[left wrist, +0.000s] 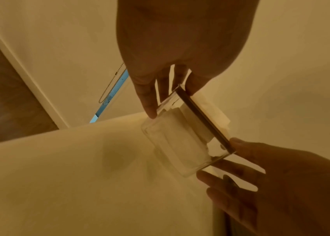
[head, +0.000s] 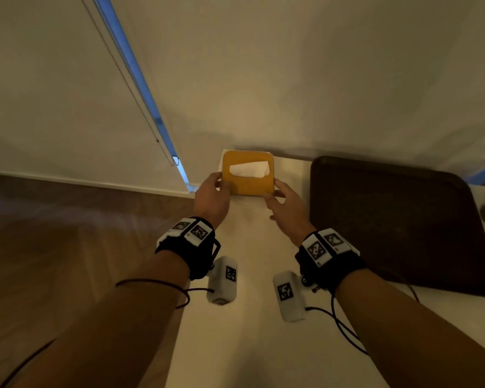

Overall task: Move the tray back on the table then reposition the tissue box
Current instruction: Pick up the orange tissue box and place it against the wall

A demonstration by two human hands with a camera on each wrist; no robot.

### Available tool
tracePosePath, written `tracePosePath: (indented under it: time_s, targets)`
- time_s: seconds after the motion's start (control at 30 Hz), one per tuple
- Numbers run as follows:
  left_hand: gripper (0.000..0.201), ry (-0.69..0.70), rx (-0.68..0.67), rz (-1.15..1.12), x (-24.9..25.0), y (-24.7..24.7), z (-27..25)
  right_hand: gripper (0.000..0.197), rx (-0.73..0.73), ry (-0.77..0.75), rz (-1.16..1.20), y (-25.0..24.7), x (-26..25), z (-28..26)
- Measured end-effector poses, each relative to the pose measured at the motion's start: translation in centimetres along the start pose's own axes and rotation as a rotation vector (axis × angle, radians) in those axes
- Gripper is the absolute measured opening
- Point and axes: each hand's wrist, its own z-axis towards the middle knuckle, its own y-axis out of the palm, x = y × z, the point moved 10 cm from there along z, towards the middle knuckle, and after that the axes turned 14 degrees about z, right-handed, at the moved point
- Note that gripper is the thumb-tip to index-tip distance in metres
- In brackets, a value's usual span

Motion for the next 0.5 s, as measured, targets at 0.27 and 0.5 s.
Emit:
tracePosePath:
  time_s: [0.27, 0.5]
  targets:
    - [0.042, 0.039, -0.025, 0.056, 1.7, 0.6, 4.2, 0.052, -0.029, -0.006, -0.034, 0.5, -0.9, 4.4]
    - [0.044, 0.041, -0.054, 0.063, 1.9, 1.4, 6.2, 0.054, -0.006, -0.002, -0.027, 0.4, -0.7, 6.4]
